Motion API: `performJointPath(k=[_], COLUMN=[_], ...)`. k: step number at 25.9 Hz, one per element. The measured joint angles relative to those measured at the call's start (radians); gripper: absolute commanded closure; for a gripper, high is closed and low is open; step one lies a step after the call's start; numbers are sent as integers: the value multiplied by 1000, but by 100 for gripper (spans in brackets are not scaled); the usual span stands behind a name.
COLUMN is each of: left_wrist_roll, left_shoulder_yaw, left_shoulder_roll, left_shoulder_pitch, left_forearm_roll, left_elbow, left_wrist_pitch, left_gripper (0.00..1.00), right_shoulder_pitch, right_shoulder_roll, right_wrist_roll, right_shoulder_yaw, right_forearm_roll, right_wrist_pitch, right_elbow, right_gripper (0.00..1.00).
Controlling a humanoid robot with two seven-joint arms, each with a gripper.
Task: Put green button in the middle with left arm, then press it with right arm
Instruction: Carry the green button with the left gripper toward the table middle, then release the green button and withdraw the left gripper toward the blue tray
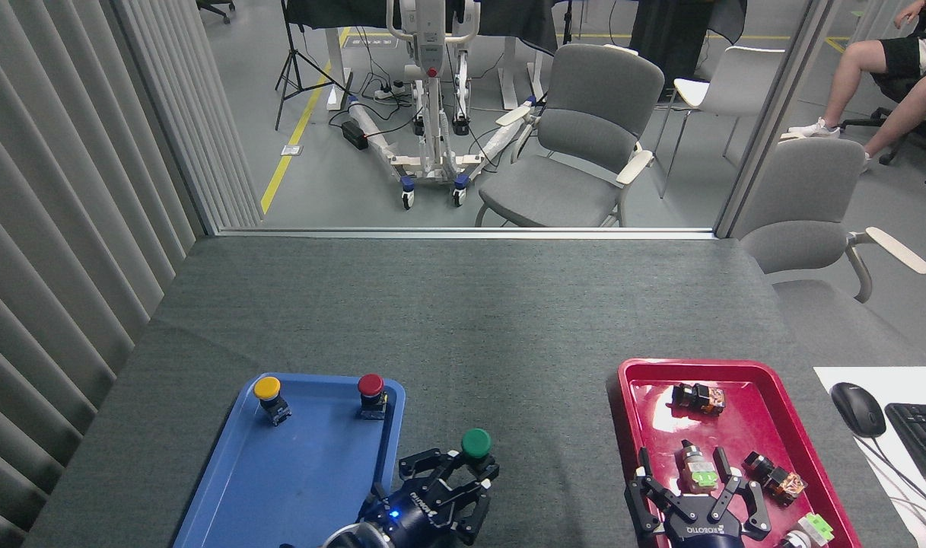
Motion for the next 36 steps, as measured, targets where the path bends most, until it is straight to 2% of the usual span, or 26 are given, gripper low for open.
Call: performJointPath(k=[6,12,14,15,16,18,20,25,29,32,36], left_wrist_roll=[-10,-12,-14,-10,-4,6,6,31,39,38,18], left_shoulder_yaw=[-7,-10,-13,-14,-14,-16,-18,-30,-35,-35,-8], left_shoulder_roll=[-52,-63,-64,-64,-64,-67,-72,-71,-67,-43,54], left_shoulder_pitch=[-57,-82,-82,-84,-84,-84,-82,-75,-63,-32,46], left_forearm_roll=[-7,-7,-7,-7,-6,-5,-4,-5,-5,0,25], left_elbow=[121,209,230,240,247,256,261,264,242,157,-57], left_wrist_pitch=[8,52,54,58,60,70,90,111,115,108,116], left_gripper=[100,100,97,91,79,17,2,1,1,1,1], right_shoulder_pitch=[-1,3,3,2,2,1,1,-12,-42,-67,-91], right_shoulder_roll=[3,3,3,3,2,1,0,3,7,12,25], right_wrist_roll=[1,0,-2,-3,-4,-5,-5,-9,0,3,26], right_shoulder_yaw=[-7,-6,-5,-4,-4,-3,-3,16,90,165,275], right_forearm_roll=[-1,-3,-3,-3,-3,-3,-3,-4,-4,-3,-1], right_wrist_pitch=[1,3,5,5,5,5,5,6,10,14,34], right_elbow=[2,2,2,2,2,2,1,-4,-15,-17,-12], right_gripper=[1,1,1,1,1,1,1,1,1,1,1])
